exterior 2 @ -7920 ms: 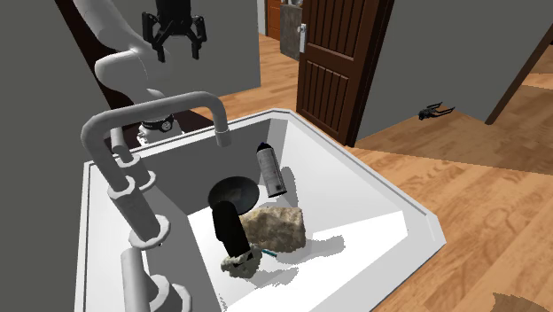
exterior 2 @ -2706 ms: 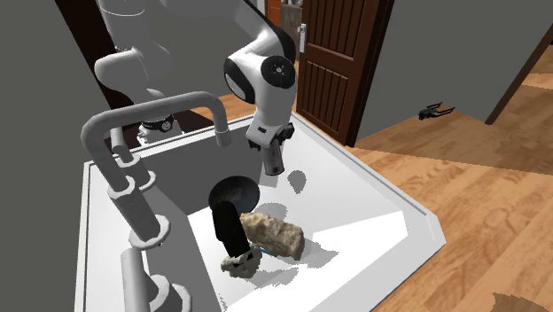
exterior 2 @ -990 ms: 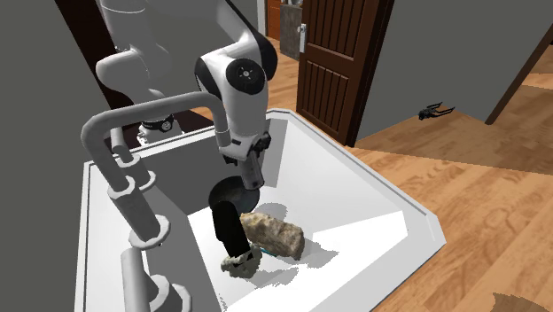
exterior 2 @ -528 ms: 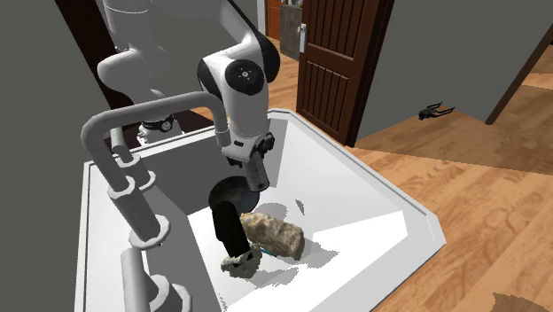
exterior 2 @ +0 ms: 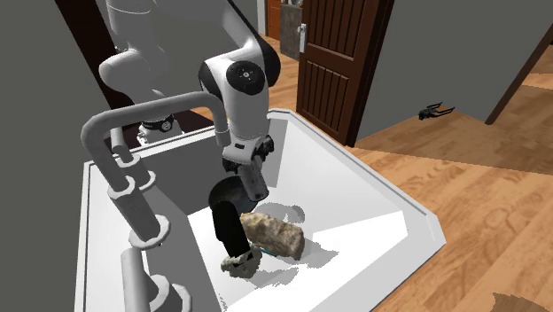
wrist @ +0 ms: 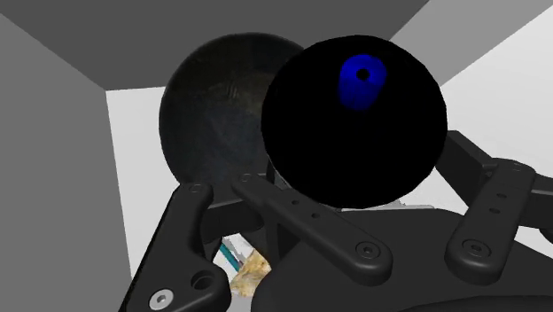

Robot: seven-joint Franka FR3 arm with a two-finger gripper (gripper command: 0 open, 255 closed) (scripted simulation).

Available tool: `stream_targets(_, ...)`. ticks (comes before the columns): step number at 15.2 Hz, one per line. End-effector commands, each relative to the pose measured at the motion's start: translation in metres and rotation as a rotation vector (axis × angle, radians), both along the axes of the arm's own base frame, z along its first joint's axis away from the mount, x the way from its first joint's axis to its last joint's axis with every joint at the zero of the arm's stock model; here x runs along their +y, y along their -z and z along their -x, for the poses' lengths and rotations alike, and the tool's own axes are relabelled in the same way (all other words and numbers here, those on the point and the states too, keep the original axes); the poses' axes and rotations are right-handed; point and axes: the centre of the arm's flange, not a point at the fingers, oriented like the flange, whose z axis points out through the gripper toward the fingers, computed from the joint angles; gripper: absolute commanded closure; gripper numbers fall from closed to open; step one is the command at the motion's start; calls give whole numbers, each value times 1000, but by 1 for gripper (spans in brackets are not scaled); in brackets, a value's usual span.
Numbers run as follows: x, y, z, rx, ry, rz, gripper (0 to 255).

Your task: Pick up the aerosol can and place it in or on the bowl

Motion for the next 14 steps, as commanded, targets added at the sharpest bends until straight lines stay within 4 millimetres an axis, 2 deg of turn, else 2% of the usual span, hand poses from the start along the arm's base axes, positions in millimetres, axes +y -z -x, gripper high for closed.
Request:
stream_targets(1, -104, 44, 53, 145, 212, -55, 0)
stream_targets(2, -66, 41, 24, 146, 210, -41, 0)
stream_targets(6, -82, -3, 7, 146, 210, -41, 0)
stream_targets(14, -82, -3, 7, 146, 210, -41, 0)
